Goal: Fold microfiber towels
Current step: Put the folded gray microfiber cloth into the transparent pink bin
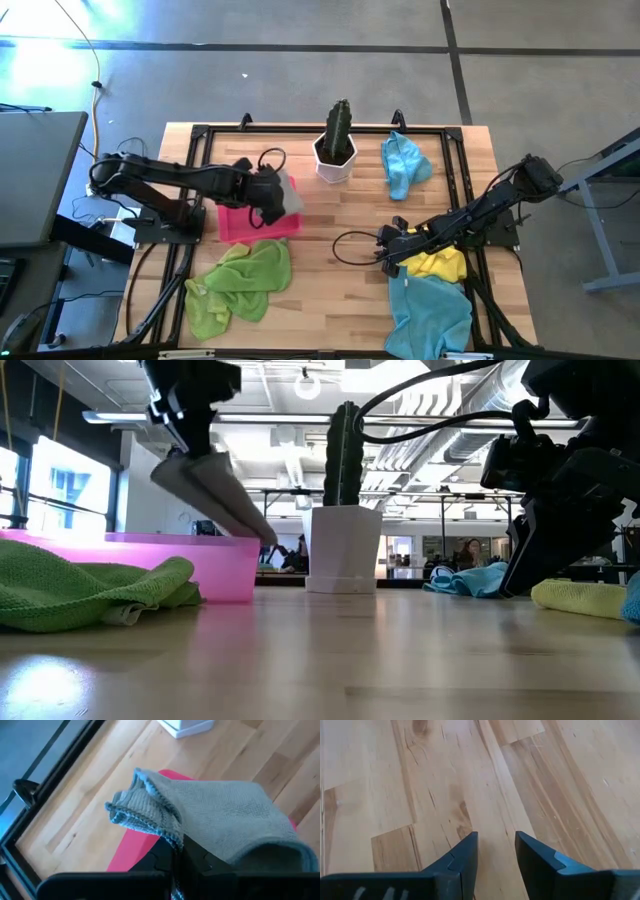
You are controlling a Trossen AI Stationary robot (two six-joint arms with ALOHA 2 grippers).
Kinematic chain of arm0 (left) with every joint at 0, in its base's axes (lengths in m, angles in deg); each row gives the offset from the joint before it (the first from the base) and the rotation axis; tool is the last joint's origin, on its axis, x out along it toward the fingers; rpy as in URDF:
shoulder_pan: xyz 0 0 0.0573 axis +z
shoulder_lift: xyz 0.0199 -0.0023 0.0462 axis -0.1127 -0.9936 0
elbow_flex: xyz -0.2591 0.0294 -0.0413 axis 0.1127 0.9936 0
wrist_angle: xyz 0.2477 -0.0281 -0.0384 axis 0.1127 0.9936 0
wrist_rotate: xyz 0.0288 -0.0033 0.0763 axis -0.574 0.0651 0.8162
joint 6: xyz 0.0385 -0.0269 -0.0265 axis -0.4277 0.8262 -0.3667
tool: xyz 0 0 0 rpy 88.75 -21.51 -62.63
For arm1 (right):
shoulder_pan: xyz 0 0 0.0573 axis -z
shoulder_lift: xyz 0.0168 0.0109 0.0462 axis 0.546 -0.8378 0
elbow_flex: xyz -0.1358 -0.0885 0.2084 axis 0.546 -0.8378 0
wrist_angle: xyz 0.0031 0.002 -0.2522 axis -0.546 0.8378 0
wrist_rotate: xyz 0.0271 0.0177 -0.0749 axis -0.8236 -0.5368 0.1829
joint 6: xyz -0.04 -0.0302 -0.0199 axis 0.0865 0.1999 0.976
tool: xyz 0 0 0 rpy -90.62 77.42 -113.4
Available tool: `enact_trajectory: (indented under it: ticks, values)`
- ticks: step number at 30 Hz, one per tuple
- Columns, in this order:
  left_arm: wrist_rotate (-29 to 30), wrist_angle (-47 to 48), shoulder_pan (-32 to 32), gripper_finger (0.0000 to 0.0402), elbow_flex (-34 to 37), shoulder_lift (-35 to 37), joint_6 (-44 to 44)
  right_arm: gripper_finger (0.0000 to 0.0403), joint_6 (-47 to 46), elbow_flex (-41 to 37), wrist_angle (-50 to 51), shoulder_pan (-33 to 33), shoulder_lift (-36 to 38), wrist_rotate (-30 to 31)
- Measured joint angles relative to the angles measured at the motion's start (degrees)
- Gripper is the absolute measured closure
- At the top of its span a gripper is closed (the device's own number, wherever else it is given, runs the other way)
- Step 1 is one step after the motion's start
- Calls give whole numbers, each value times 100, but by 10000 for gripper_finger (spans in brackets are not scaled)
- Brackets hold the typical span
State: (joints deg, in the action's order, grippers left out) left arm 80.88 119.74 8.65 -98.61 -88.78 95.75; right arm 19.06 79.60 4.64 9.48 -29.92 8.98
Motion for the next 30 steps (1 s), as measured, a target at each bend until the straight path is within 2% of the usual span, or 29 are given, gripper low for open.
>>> enact_trajectory:
  ticks: [5, 13, 24, 27, 30]
  values:
    - [-101, -228, 2, 399, 309, 0, 16, 279, 2, 0, -3, 2, 0, 0]
    - [-753, -507, -104, 399, 1156, 0, 328, 279, 0, 0, 5, 0, 0, 0]
    - [-734, -564, -151, 397, 1785, 0, 497, 279, 0, 0, 6, 0, 0, 0]
    - [-805, -556, -151, 382, 1847, 0, 851, 279, 0, 0, 8, 2, 0, 0]
    - [-916, -418, -146, 349, 1844, 0, 1155, 279, 2, 0, 8, 2, 0, 0]
